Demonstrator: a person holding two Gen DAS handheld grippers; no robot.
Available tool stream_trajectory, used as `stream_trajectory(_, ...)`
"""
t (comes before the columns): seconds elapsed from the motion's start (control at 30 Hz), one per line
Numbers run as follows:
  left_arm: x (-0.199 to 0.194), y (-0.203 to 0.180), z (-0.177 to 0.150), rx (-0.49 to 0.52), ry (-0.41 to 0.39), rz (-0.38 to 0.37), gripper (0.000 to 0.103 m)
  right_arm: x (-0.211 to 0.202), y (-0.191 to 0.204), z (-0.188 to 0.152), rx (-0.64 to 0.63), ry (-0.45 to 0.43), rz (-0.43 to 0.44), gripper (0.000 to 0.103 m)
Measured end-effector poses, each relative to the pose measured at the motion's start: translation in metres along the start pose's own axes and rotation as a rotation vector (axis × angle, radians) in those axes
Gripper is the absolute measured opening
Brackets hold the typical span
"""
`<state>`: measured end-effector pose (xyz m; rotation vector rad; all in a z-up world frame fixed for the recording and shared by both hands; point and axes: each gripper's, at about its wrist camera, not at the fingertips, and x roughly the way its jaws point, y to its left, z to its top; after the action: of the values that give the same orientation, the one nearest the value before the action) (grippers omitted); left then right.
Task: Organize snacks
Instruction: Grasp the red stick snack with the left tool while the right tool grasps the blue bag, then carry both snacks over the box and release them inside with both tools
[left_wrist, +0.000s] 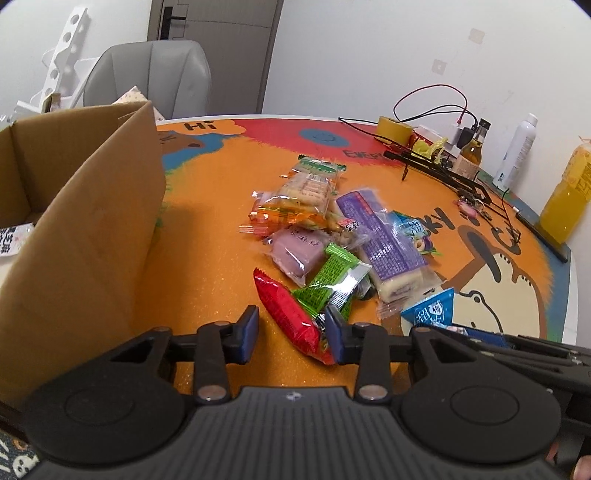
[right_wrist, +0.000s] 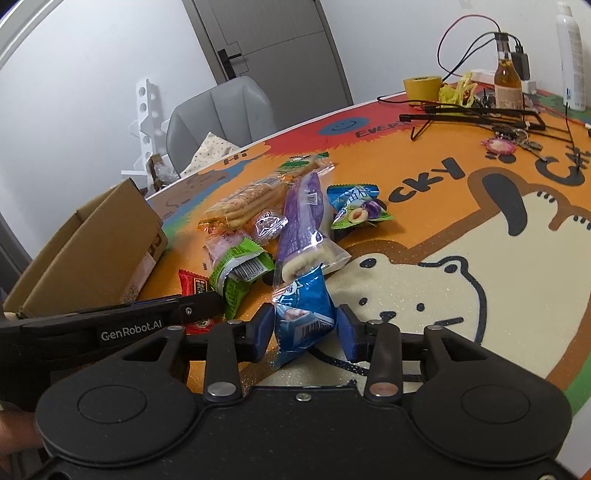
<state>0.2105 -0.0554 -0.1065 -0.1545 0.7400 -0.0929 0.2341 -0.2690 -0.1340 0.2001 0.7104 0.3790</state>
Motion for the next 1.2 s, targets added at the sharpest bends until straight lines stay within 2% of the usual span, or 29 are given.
stream_trajectory(0.03, 0.000, 0.000, 0.000, 0.001, -0.001, -0.004, 0.037, 0.001, 0.001, 0.000, -0.005, -0.003, -0.007, 0.037)
stream_trajectory(0.13, -0.002, 0.004, -0.001, -0.007, -0.003, -0.027, 0.020, 0.000, 0.000, 0.000, 0.006, -0.007, -0.010, 0.032)
stream_trajectory(0.23, -0.008, 0.005, -0.002, 0.006, -0.019, -0.021, 0.015, -0.006, 0.001, -0.003, 0.004, -0.023, -0.019, 0.031)
stream_trajectory(1.2, -0.104, 0.012, 0.010, 0.057, -0.183, -0.064, 0.015, -0.059, 0.056, 0.013, -0.084, -0.154, -0.015, 0.031)
